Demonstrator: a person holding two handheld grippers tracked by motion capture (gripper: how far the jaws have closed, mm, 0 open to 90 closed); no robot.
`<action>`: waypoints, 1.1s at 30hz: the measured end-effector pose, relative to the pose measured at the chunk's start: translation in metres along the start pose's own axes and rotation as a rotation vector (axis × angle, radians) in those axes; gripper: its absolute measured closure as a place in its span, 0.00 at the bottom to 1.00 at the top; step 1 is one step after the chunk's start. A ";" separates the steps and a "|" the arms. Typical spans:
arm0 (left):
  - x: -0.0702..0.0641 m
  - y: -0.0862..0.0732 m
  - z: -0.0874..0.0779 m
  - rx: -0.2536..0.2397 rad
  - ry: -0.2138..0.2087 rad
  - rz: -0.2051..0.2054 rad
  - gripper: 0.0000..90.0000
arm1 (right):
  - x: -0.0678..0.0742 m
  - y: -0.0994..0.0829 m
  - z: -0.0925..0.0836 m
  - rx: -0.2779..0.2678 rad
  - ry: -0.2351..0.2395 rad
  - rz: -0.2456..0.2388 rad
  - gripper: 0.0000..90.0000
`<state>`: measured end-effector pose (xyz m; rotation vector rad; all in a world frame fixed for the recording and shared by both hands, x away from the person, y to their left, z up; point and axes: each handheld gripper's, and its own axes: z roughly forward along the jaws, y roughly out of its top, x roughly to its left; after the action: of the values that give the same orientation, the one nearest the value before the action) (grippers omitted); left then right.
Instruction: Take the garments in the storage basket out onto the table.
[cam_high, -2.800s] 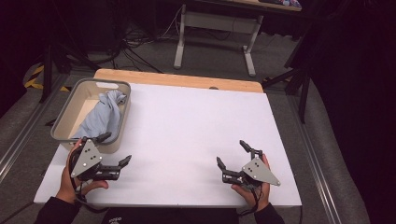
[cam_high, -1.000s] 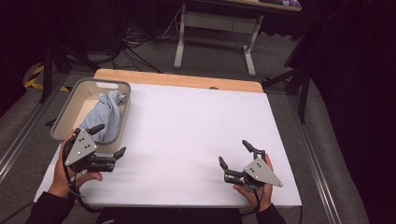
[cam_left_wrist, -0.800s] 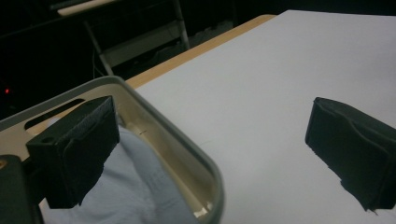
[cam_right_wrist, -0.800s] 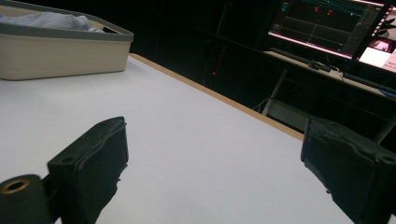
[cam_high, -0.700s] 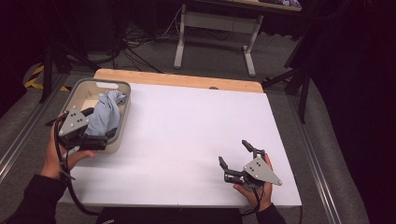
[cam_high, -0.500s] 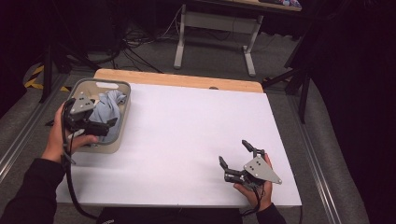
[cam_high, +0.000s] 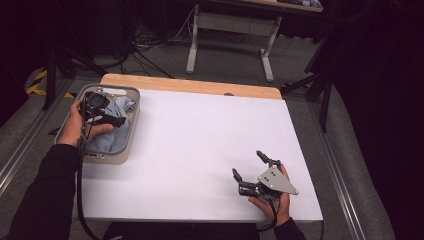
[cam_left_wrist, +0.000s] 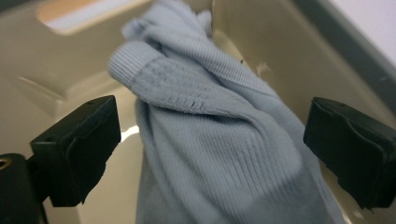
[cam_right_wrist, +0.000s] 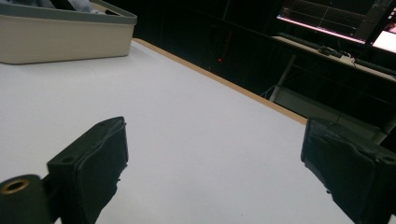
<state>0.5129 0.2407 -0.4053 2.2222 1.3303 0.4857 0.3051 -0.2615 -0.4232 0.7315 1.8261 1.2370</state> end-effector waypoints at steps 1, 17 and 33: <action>0.001 0.000 0.004 0.022 0.000 -0.002 0.07 | 0.000 0.000 0.001 -0.001 -0.001 0.001 0.08; 0.006 0.000 0.028 0.191 -0.069 -0.016 0.45 | 0.004 -0.004 0.008 0.054 0.012 -0.019 0.11; 0.005 0.001 0.000 0.035 0.032 0.022 0.68 | 0.005 -0.003 0.008 0.060 0.012 -0.025 0.13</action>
<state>0.5163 0.2447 -0.4048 2.2684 1.3412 0.5121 0.3093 -0.2553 -0.4292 0.7330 1.8832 1.1771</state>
